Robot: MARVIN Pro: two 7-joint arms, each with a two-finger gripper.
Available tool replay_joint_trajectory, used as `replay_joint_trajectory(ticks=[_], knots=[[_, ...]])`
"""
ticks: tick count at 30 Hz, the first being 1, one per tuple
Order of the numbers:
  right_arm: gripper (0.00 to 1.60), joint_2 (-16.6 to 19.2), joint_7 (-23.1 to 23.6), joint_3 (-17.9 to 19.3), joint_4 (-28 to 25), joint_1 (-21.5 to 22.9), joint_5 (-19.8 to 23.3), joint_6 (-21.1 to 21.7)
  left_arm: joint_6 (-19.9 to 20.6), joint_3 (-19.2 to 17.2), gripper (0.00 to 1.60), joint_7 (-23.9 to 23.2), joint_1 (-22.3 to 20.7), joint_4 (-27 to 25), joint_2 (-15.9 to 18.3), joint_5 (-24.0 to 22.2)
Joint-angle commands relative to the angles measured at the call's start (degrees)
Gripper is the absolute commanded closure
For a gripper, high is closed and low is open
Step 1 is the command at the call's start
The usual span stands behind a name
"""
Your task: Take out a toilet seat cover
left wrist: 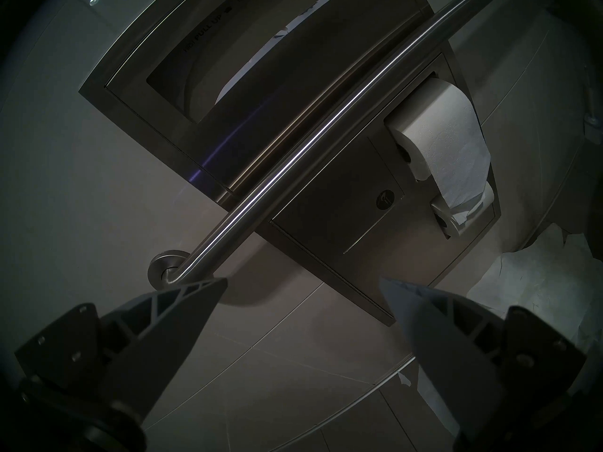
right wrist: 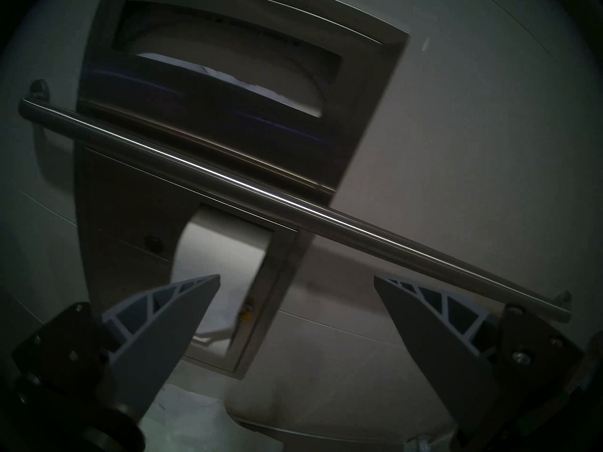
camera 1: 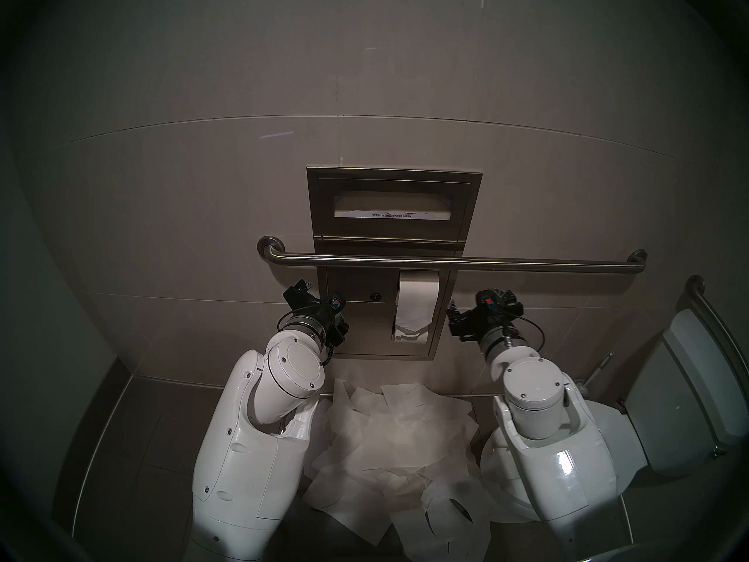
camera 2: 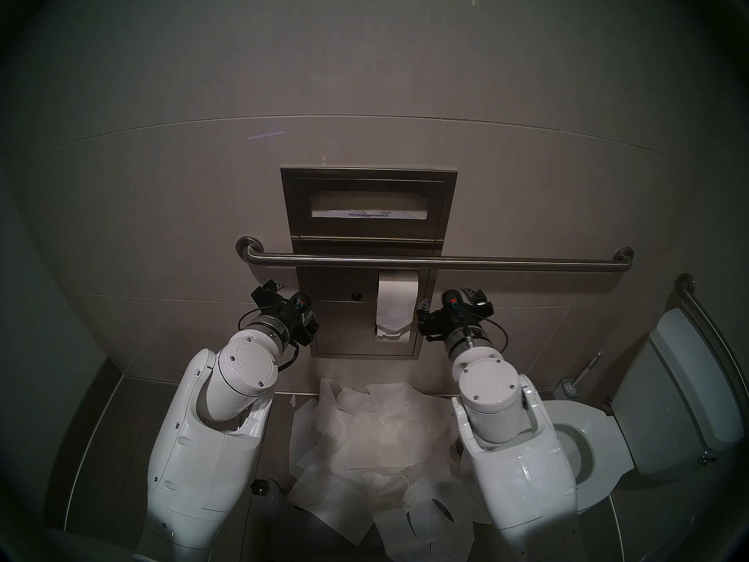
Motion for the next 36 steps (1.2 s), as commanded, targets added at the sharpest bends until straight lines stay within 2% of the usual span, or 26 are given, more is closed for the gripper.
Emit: replay_joint_trajectory(ticks=[1,8,17,24,27,28,35,36], knots=[[0.00,-2.4,1.0,-2.3,-1.2,5.9,-2.0,-1.4,-0.2,0.0,0.00,0.3,-1.2,-1.4,0.0,0.0],[0.00,-3.8,2.8,-3.1,0.0,10.2,-3.4,-1.6,-0.3,0.0,0.00,0.3,-1.2,-1.0,0.0,0.0],[0.00,-5.3,4.9,-2.6,1.3,13.3,-4.6,-2.3,-0.3,0.0,0.00,0.3,-1.2,-0.6,0.0,0.1],[0.00,-6.7,6.2,-2.1,4.2,17.7,-5.5,-2.3,-0.3,0.0,0.00,0.3,-1.3,-0.4,0.0,0.1],[0.00,-7.4,6.6,-1.8,4.7,17.7,-5.9,-2.7,-0.3,0.0,0.00,0.3,-1.3,-0.3,-0.1,0.1],[0.00,-7.5,6.9,-1.8,5.7,19.2,-6.0,-2.5,-0.3,0.0,0.00,0.3,-1.3,-0.3,0.0,0.1],[0.00,-8.6,7.9,-1.5,7.9,21.3,-7.0,-2.9,-0.3,0.0,0.00,0.4,-1.4,-0.4,0.0,0.2],[0.00,-8.9,8.3,-1.5,9.3,23.0,-7.4,-2.9,-0.3,0.0,0.00,0.4,-1.4,-0.4,0.0,0.1]])
